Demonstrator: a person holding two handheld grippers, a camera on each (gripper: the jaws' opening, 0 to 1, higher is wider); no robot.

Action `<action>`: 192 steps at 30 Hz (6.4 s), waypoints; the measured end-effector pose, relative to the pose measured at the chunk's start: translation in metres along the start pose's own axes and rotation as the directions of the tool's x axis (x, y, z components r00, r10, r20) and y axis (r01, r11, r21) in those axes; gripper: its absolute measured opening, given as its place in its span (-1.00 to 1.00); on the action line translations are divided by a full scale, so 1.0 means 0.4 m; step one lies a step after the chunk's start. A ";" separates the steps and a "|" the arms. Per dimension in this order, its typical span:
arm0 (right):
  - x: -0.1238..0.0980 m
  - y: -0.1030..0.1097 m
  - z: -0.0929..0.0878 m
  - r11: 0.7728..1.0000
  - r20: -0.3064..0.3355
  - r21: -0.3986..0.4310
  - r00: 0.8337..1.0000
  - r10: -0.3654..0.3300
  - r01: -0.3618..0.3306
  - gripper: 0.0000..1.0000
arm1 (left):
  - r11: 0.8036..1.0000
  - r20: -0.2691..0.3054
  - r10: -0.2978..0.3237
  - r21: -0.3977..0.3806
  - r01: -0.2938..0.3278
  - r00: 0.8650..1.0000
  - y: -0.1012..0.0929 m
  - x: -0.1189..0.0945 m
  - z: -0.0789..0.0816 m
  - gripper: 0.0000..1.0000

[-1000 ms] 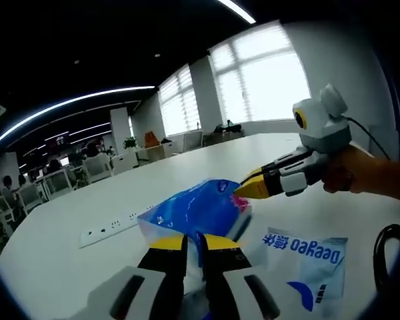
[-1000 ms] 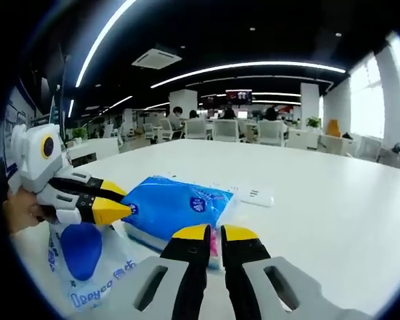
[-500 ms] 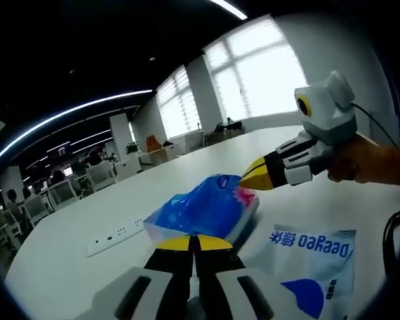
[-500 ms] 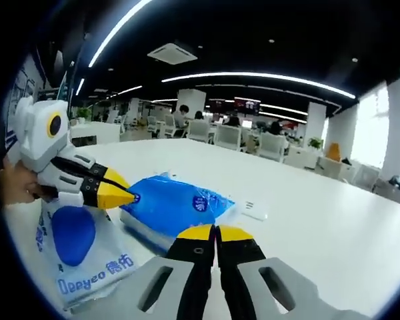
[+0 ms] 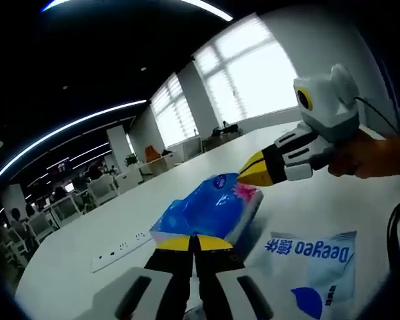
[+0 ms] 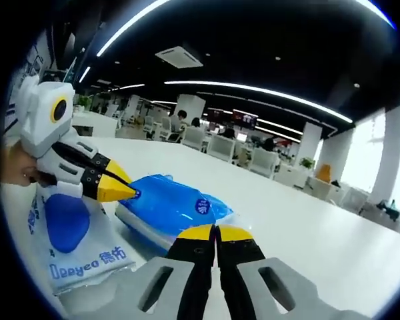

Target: Arrange the tabletop items into an orderly group along one side of the table until the central work area is clear of visible clutter.

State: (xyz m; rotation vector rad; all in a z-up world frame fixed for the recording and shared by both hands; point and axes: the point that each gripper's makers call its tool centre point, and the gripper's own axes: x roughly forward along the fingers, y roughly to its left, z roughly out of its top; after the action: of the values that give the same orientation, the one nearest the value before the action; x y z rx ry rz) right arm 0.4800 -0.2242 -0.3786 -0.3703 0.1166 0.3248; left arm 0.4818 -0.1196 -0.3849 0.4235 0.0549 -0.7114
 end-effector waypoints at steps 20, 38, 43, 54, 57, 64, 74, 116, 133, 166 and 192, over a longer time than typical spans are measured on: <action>-0.079 -0.067 0.015 0.998 0.034 -0.039 0.998 -0.056 0.057 -1.00 | 0.996 0.056 -0.021 0.093 0.016 0.998 -0.062 -0.004 0.094 -1.00; -0.155 -0.135 0.016 0.993 0.050 -0.048 0.993 -0.106 0.109 -1.00 | 0.990 0.085 -0.073 0.125 0.062 0.994 -0.150 -0.030 0.156 -1.00; -0.194 -0.139 0.012 0.991 0.052 -0.053 0.992 -0.118 0.121 -1.00 | 0.988 0.092 -0.086 0.136 0.073 0.992 -0.185 -0.039 0.170 -1.00; -0.257 -0.142 0.001 0.989 0.051 -0.043 0.988 -0.143 0.145 -1.00 | 0.984 0.106 -0.101 0.158 0.083 0.989 -0.237 -0.058 0.188 -1.00; -0.272 -0.139 0.001 0.988 0.053 -0.037 0.988 -0.148 0.150 -1.00 | 0.983 0.104 -0.107 0.159 0.090 0.989 -0.245 -0.065 0.188 -1.00; -0.295 -0.127 -0.001 0.987 0.051 -0.040 0.987 -0.152 0.154 -1.00 | 0.983 0.106 -0.117 0.156 0.100 0.987 -0.267 -0.082 0.185 -1.00; -0.342 -0.127 -0.013 0.986 0.053 -0.033 0.985 -0.164 0.166 -1.00 | 0.978 0.110 -0.134 0.172 0.114 0.985 -0.306 -0.103 0.203 -1.00; -0.368 -0.071 -0.124 0.984 -0.039 -0.068 0.985 -0.170 0.167 -1.00 | 0.965 0.035 -0.221 0.154 0.213 0.975 -0.376 -0.114 0.111 -0.96; -0.390 -0.063 -0.157 0.987 -0.054 -0.011 0.985 -0.163 0.162 -0.94 | 0.966 0.016 -0.224 0.135 0.220 0.975 -0.375 -0.136 0.092 -0.80; -0.420 -0.056 -0.164 0.988 -0.054 0.017 0.987 -0.153 0.154 -0.79 | 0.980 0.017 -0.188 0.077 0.186 0.982 -0.319 -0.200 0.080 -0.55; -0.465 -0.038 -0.143 0.993 -0.028 0.051 0.994 -0.102 0.104 -0.71 | 0.982 0.061 -0.190 0.002 0.190 0.980 -0.332 -0.328 0.061 -0.47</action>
State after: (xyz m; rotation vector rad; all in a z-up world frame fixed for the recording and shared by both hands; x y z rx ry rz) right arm 0.3067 -0.3128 -0.3949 -0.3271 0.1303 0.2146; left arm 0.2946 -0.1375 -0.3850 0.3958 0.0392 -0.9121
